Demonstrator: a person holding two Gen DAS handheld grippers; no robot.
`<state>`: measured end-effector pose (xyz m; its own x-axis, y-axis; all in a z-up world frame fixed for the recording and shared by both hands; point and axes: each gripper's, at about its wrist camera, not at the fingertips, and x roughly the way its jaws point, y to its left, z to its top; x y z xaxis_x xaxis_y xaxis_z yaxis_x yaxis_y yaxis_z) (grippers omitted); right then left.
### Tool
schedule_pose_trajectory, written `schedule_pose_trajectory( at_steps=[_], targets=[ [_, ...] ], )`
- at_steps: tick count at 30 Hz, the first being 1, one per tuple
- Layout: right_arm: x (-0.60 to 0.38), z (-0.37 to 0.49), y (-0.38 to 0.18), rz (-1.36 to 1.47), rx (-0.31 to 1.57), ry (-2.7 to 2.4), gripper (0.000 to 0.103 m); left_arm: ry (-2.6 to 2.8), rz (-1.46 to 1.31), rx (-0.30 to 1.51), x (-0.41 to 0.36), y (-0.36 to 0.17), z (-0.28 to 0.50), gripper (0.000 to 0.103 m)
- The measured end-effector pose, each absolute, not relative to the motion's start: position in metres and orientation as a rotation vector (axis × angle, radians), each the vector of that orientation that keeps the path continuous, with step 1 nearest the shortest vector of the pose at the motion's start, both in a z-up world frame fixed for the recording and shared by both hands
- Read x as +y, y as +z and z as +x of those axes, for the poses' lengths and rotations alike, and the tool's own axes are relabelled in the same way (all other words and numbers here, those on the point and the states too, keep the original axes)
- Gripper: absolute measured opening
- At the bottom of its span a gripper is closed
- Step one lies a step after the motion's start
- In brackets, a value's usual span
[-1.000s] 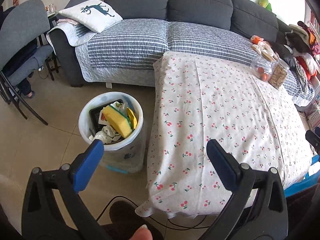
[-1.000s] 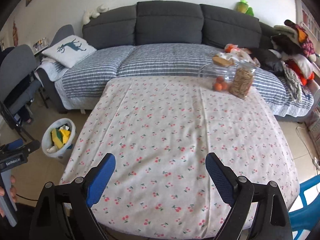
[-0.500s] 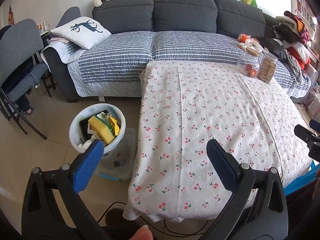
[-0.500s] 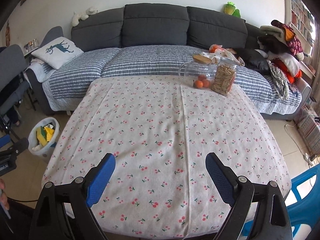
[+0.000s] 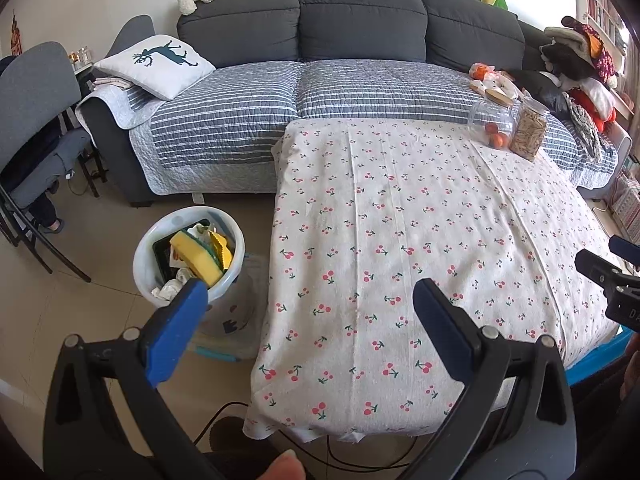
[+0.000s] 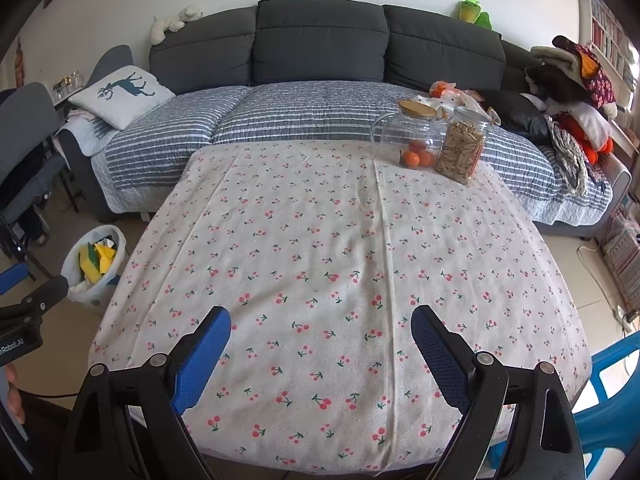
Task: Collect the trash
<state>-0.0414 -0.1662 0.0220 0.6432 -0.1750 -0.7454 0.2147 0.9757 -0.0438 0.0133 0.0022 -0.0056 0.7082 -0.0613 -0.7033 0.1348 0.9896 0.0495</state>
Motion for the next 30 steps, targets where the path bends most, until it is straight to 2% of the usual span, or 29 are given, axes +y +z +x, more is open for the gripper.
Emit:
schedule_pose_trajectory(
  at_steps=[30],
  targets=[
    [-0.1641, -0.0388, 0.0181, 0.057, 0.853, -0.215, 0.093, -0.094, 0.052, 0.770, 0.0104, -0.0009, 0.0139, 0.102]
  ],
)
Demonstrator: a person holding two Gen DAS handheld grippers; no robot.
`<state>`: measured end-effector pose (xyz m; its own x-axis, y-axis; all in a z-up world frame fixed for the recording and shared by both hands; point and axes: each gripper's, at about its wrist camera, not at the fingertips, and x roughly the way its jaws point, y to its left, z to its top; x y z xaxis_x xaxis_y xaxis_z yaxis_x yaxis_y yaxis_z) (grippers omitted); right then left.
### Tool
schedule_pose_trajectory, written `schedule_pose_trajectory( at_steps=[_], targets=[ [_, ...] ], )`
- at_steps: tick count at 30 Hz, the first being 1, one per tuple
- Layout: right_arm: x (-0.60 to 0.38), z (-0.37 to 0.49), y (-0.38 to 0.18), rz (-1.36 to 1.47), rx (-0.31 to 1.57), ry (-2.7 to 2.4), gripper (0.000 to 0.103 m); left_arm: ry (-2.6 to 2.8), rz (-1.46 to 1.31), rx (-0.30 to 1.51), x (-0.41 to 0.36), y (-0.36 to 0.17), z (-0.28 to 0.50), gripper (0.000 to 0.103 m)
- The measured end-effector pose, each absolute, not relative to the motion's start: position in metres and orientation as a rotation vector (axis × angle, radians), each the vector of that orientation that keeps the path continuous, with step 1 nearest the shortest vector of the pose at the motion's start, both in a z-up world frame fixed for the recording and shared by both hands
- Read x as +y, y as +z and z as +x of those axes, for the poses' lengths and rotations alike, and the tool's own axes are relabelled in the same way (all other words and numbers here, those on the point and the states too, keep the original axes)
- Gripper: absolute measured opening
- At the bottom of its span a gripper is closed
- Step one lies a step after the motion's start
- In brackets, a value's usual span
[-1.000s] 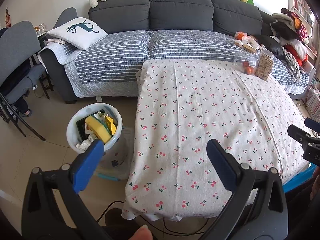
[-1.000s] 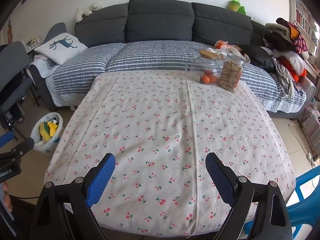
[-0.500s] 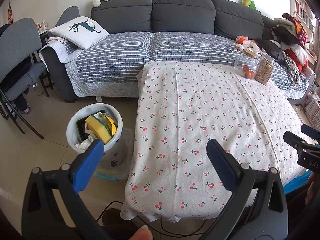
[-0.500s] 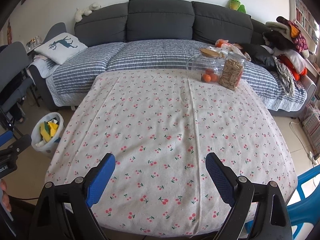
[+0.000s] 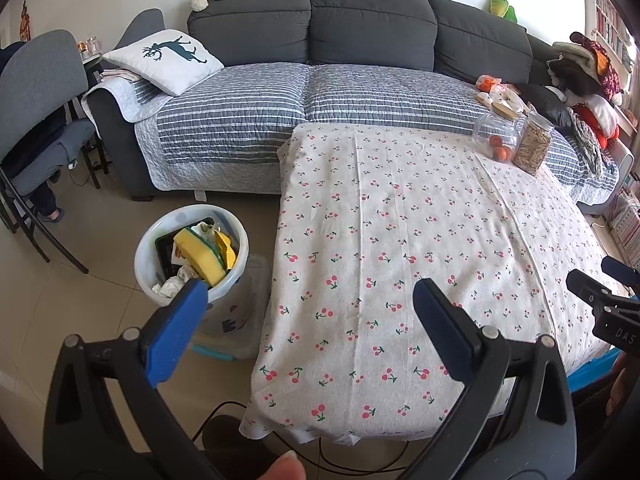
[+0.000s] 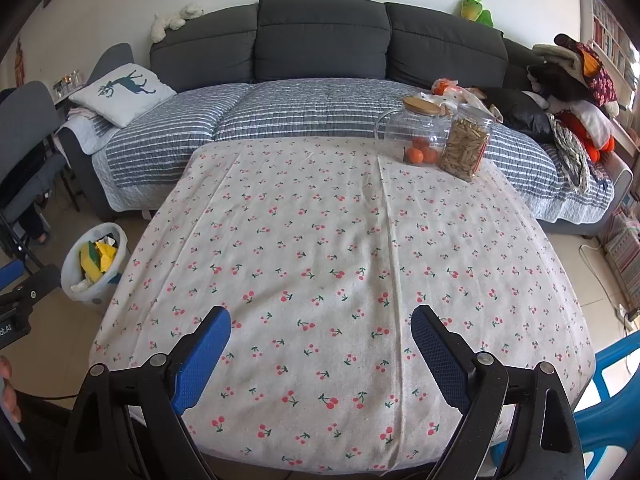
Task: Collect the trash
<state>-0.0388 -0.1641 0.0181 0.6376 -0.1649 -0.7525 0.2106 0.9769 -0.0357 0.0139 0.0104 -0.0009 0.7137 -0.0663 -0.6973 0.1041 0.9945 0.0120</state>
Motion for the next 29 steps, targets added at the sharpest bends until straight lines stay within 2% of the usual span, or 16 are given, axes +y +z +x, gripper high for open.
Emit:
schedule_pose_trajectory(
  at_steps=[29],
  targets=[
    [-0.165, -0.036, 0.015, 0.050, 0.841, -0.245, 0.093, -0.095, 0.005, 0.784, 0.028, 0.003, 0.017, 0.102]
  ],
)
